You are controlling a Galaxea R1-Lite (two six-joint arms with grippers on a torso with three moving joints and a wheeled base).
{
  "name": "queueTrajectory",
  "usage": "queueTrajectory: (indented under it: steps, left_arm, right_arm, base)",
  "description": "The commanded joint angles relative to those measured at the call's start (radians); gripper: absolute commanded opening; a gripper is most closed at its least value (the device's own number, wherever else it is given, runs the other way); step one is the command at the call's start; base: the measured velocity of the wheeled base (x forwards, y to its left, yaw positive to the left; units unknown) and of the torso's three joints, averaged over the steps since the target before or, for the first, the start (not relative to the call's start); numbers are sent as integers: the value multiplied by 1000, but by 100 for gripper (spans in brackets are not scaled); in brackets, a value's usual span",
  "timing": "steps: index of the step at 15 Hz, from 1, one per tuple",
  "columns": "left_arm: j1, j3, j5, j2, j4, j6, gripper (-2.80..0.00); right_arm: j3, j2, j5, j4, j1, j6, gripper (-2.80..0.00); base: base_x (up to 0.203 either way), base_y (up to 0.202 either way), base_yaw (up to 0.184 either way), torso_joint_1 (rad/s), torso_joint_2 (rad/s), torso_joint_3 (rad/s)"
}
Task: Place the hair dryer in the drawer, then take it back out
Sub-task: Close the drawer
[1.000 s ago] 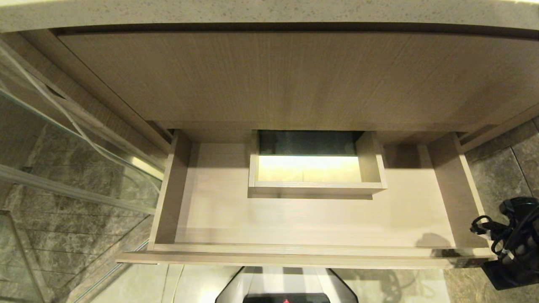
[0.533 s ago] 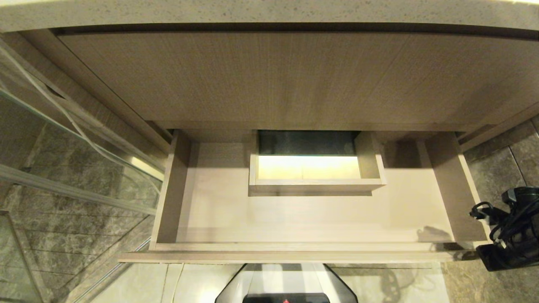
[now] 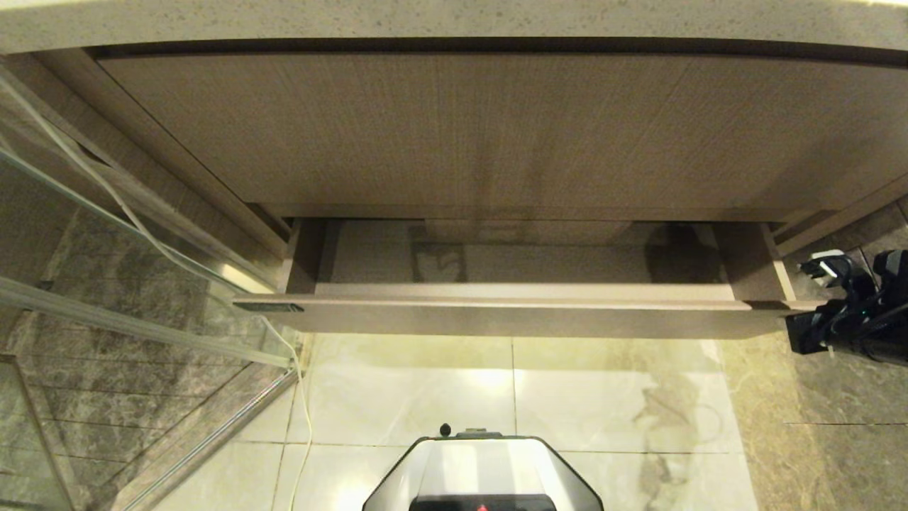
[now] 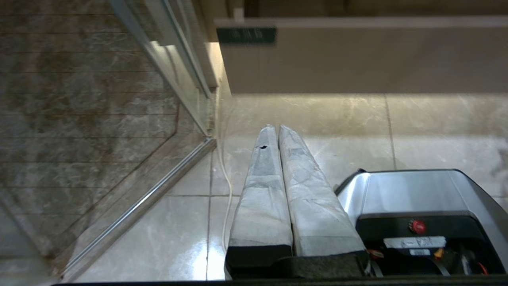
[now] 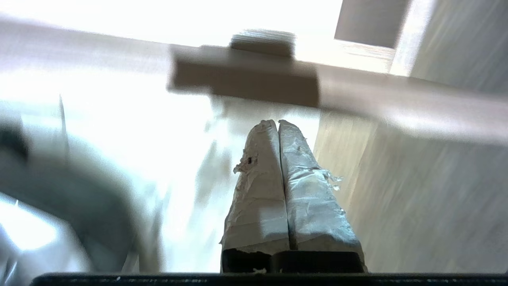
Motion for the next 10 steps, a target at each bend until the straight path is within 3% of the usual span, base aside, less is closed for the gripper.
queueTrajectory:
  steps: [1, 10]
  left_arm:
    - [1, 1, 0, 0, 0, 0, -280]
    - [1, 2, 0, 0, 0, 0, -280]
  right_arm:
    - [-36, -12, 7, -61, 7, -11, -280]
    - [87, -255, 1, 107, 1, -14, -280]
  base:
    - [0, 0, 0, 0, 0, 0]
    - [0, 0, 0, 0, 0, 0]
